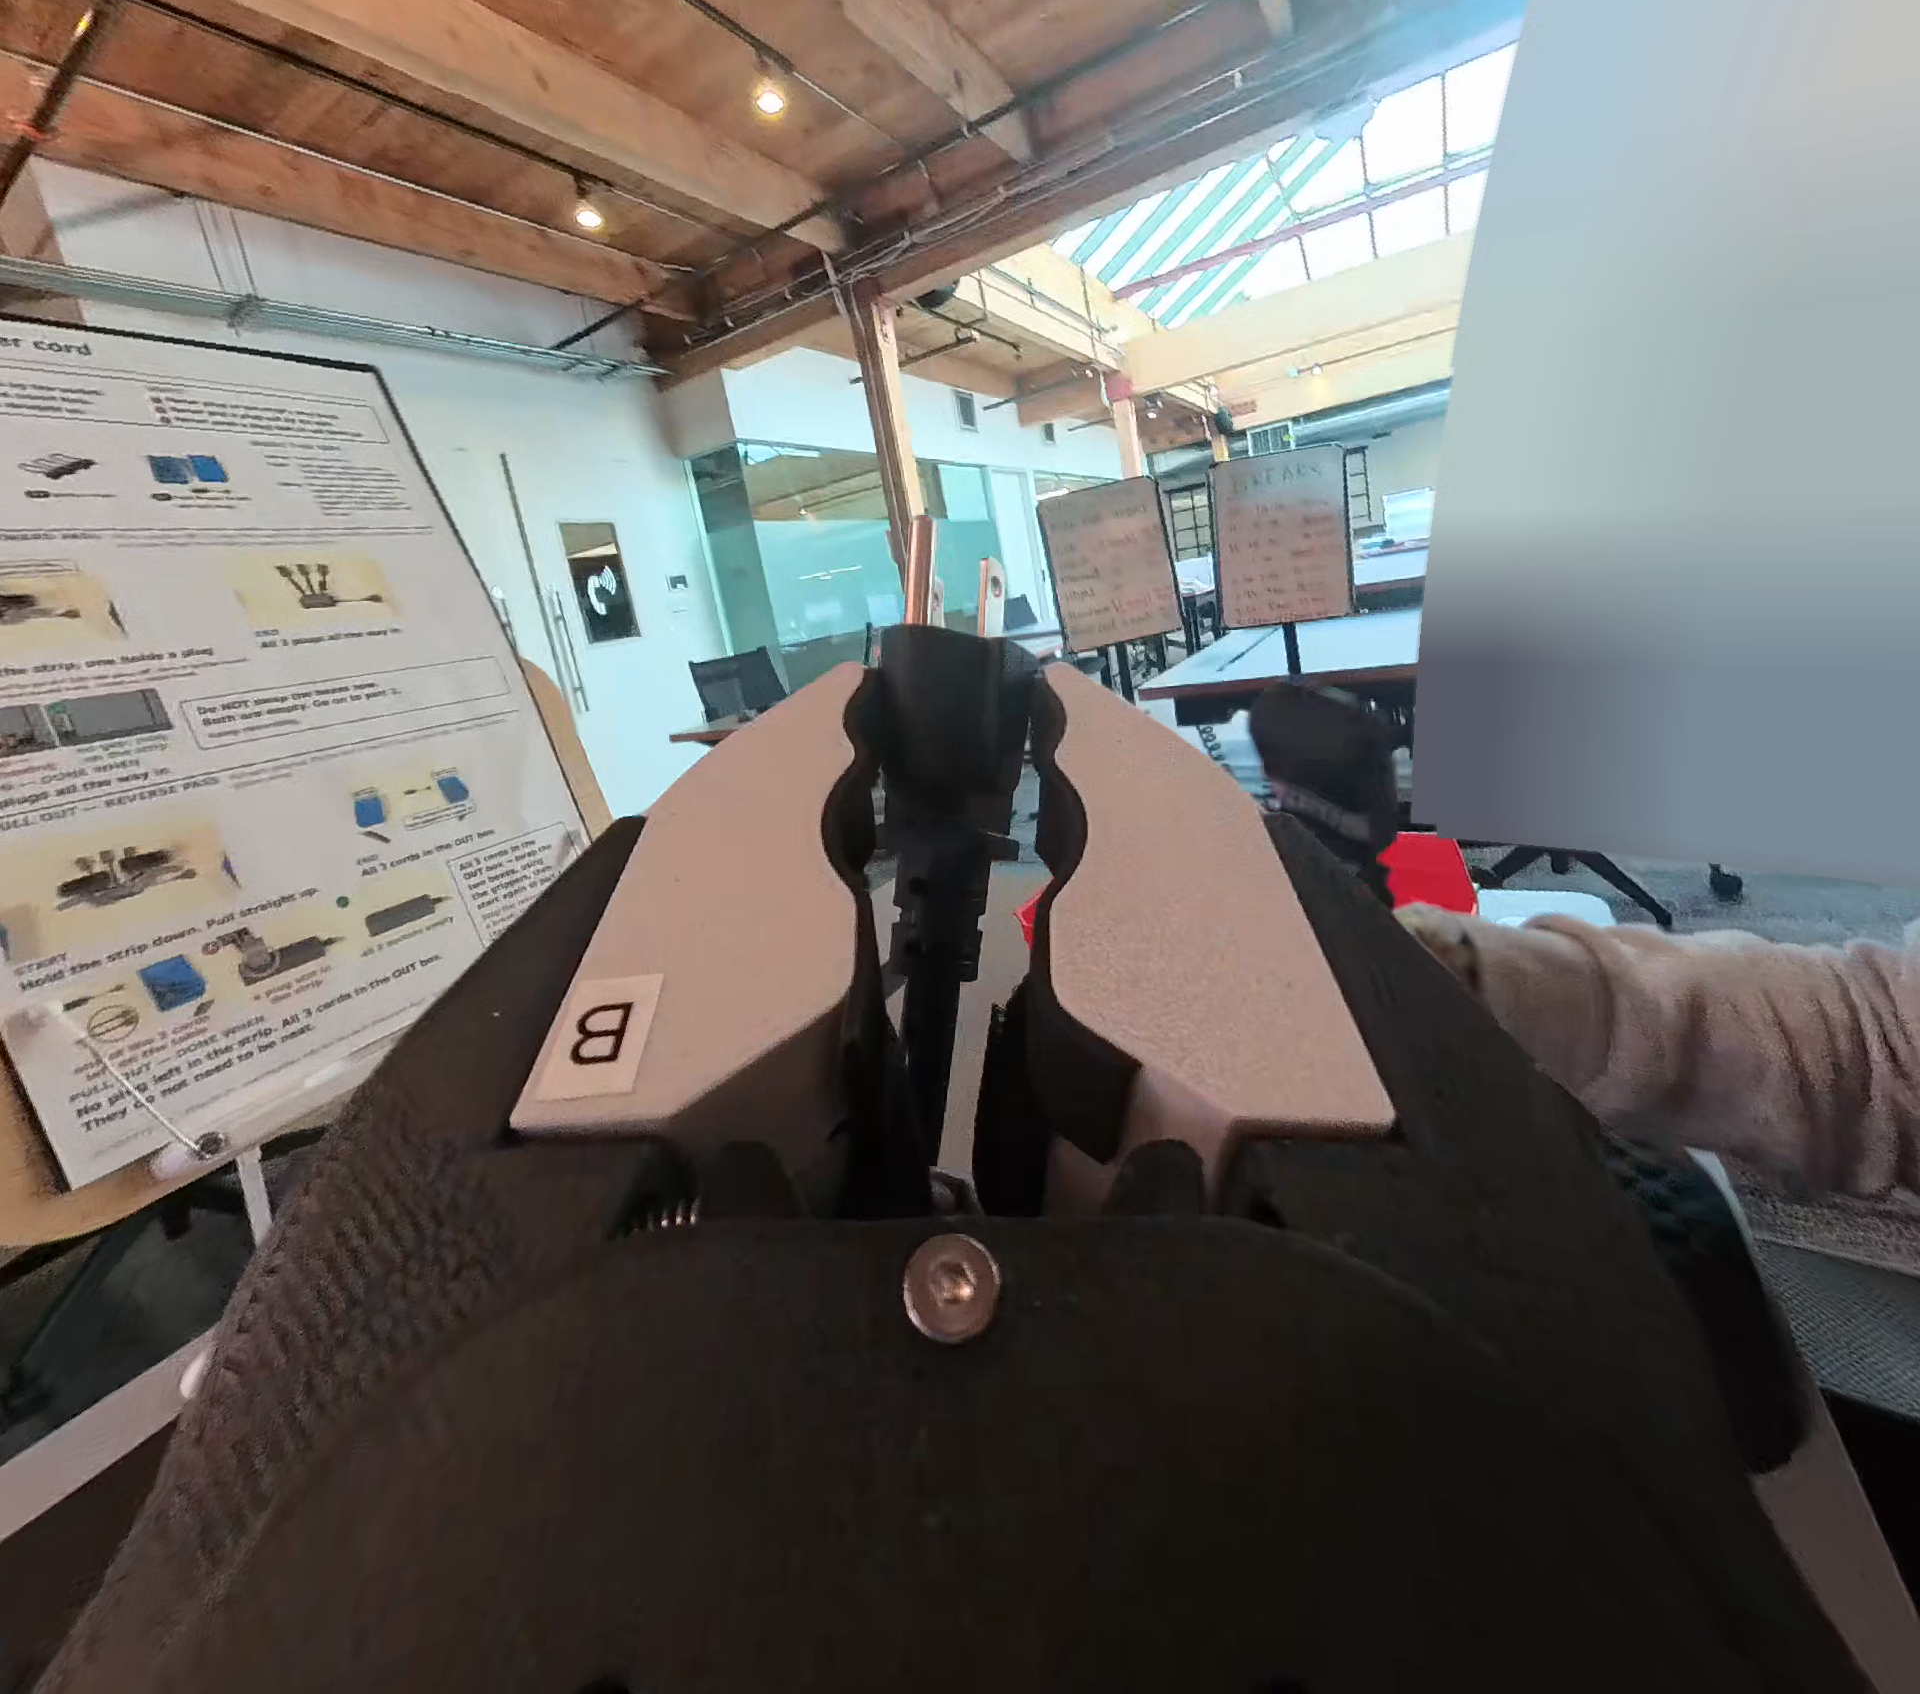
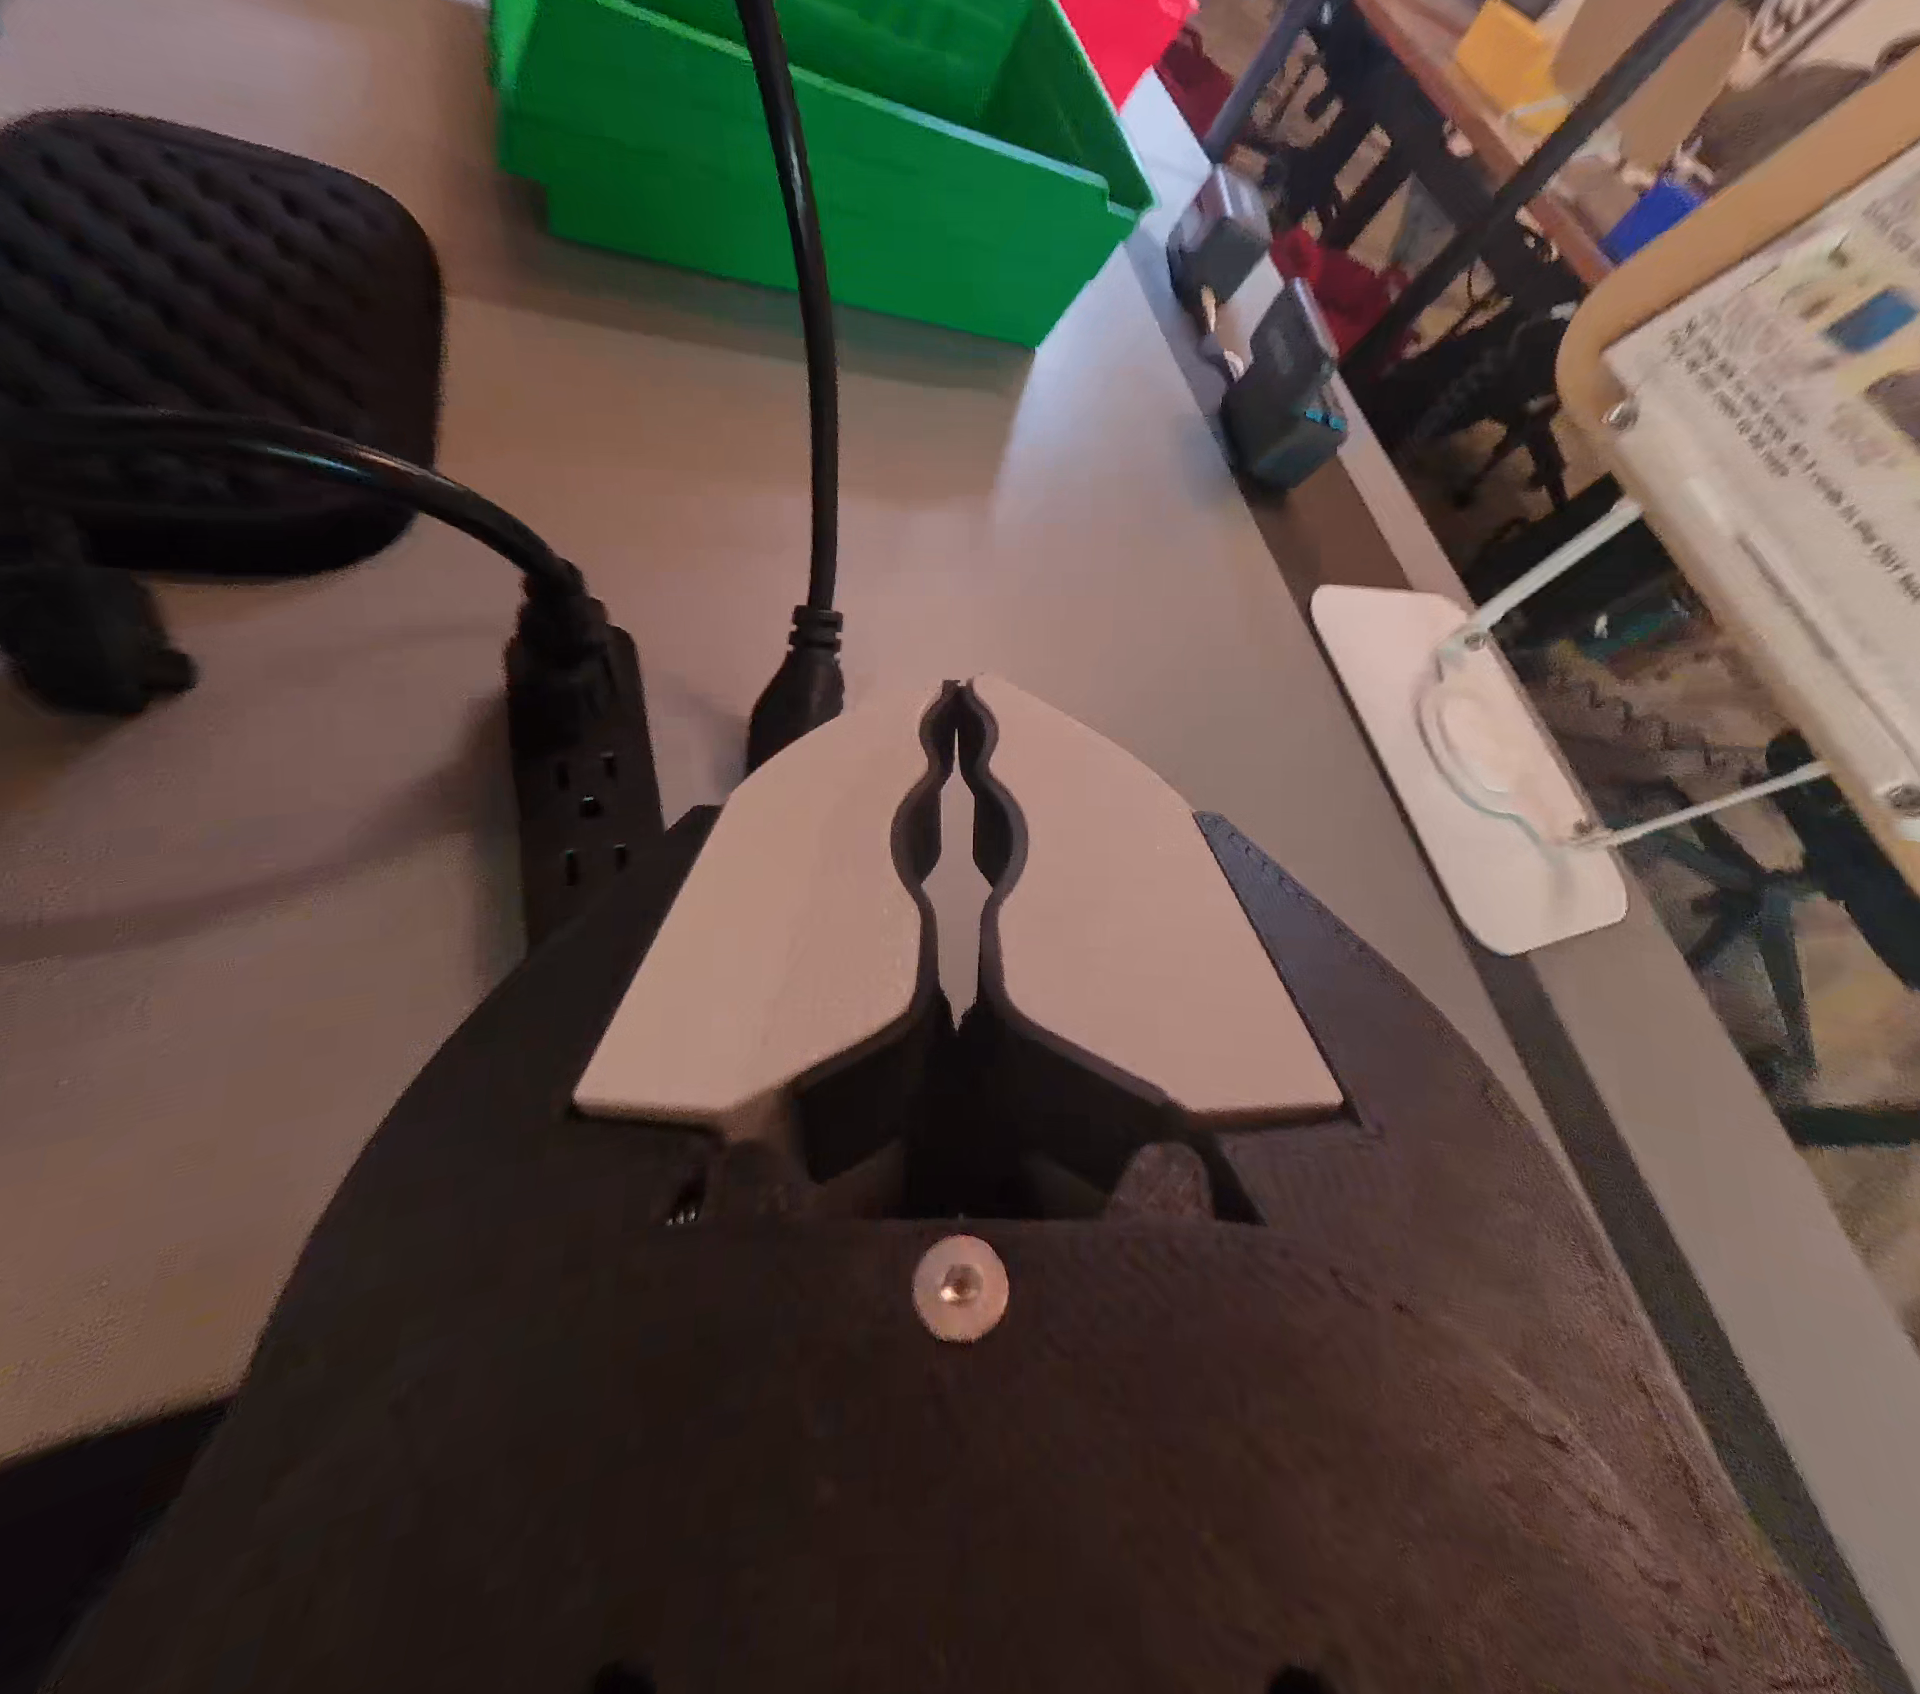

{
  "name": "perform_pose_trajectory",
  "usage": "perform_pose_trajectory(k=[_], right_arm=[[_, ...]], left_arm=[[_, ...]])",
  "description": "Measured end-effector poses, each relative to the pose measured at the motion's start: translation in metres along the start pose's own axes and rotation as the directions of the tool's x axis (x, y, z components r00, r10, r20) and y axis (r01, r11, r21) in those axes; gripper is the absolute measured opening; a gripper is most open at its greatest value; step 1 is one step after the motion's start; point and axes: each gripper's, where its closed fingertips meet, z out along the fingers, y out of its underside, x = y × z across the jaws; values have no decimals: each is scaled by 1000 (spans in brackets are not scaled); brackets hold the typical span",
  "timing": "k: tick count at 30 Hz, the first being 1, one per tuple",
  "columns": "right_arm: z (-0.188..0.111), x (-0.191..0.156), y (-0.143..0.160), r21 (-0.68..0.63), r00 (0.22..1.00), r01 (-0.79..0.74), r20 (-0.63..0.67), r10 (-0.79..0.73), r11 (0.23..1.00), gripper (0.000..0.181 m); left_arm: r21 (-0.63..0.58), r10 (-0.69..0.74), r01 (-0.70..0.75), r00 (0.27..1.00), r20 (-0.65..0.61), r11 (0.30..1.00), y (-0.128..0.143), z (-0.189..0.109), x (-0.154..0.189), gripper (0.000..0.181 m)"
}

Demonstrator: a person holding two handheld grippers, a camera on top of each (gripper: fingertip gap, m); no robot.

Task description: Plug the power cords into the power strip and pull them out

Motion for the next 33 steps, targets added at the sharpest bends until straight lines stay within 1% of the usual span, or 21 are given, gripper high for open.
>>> perform_pose_trajectory(k=[3, 5, 6, 7, 8, 10, 11, 12, 14, 16, 18, 20, 21, 24, 26, 27, 28, 29, 30, 31, 33], right_arm=[[-16, -16, -23, 80, 999, -39, 41, 36, 996, 2], [-15, -35, -38, 174, 987, -147, 92, 132, 974, 20], [-14, -47, -46, 227, 967, -234, 155, 203, 945, 27], [-14, -59, -58, 290, 931, -339, 239, 276, 895, 32], [-14, -71, -72, 355, 882, -446, 333, 335, 822, 36], [-16, -89, -97, 448, 781, -607, 488, 389, 656, 41], [-14, -95, -106, 471, 747, -652, 533, 398, 594, 43], [-8, -100, -111, 481, 722, -683, 558, 408, 550, 46], [7, -108, -118, 463, 680, -726, 592, 432, 508, 51], [23, -110, -123, 411, 613, -785, 625, 484, 464, 66], [29, -98, -129, 400, 544, -838, 658, 521, 372, 84], [32, -73, -132, 438, 499, -863, 665, 555, 251, 93], [30, -57, -133, 473, 485, -862, 668, 564, 182, 93], [10, -7, -132, 600, 477, -799, 683, 552, -52, 101], [-7, 23, -122, 629, 449, -747, 717, 533, -216, 105], [-17, 32, -116, 642, 455, -717, 725, 516, -270, 104], [-28, 38, -111, 678, 494, -675, 708, 505, -290, 96], [-37, 40, -108, 720, 539, -634, 673, 507, -282, 77], [-40, 39, -106, 758, 578, -608, 626, 523, -237, 52], [-41, 36, -105, 789, 621, -594, 573, 535, -156, 18], [-45, 27, -107, 809, 693, -587, 490, 529, 20, 9]], left_arm=[[-1, -4, 4, 1000, 3, 1000, -1, 8, -1, 26], [-7, -29, 29, 1000, 6, 1000, -4, 18, -5, 26], [1, -34, 34, 999, 15, 999, -6, 23, -8, 26], [10, -41, 40, 999, 24, 999, -9, 28, -11, 26], [15, -52, 52, 998, 33, 999, -11, 33, -14, 26], [25, -82, 81, 996, 41, 996, -15, 45, -17, 26], [24, -96, 95, 995, 42, 995, -15, 51, -18, 26], [25, -105, 104, 994, 37, 994, -16, 58, -17, 26], [27, -124, 123, 992, 16, 992, -19, 72, -13, 26], [44, -138, 138, 990, 0, 989, -26, 84, -11, 26], [73, -143, 143, 990, -12, 987, -36, 94, -7, 26], [117, -150, 152, 988, -28, 981, -49, 101, -1, 26], [143, -157, 162, 987, -42, 976, -56, 104, 3, 26], [217, -231, 248, 968, -99, 944, -75, 105, 17, 26], [278, -294, 325, 944, -147, 904, -87, 98, 24, 26], [304, -327, 361, 932, -158, 882, -91, 93, 24, 26], [327, -358, 393, 919, -163, 860, -93, 87, 22, 26], [361, -387, 425, 905, -177, 830, -95, 80, 20, 26], [405, -421, 463, 886, -194, 788, -97, 70, 16, 26], [444, -461, 504, 862, -210, 741, -98, 60, 10, 26], [486, -514, 534, 837, -189, 692, -88, 42, -5, 26]])
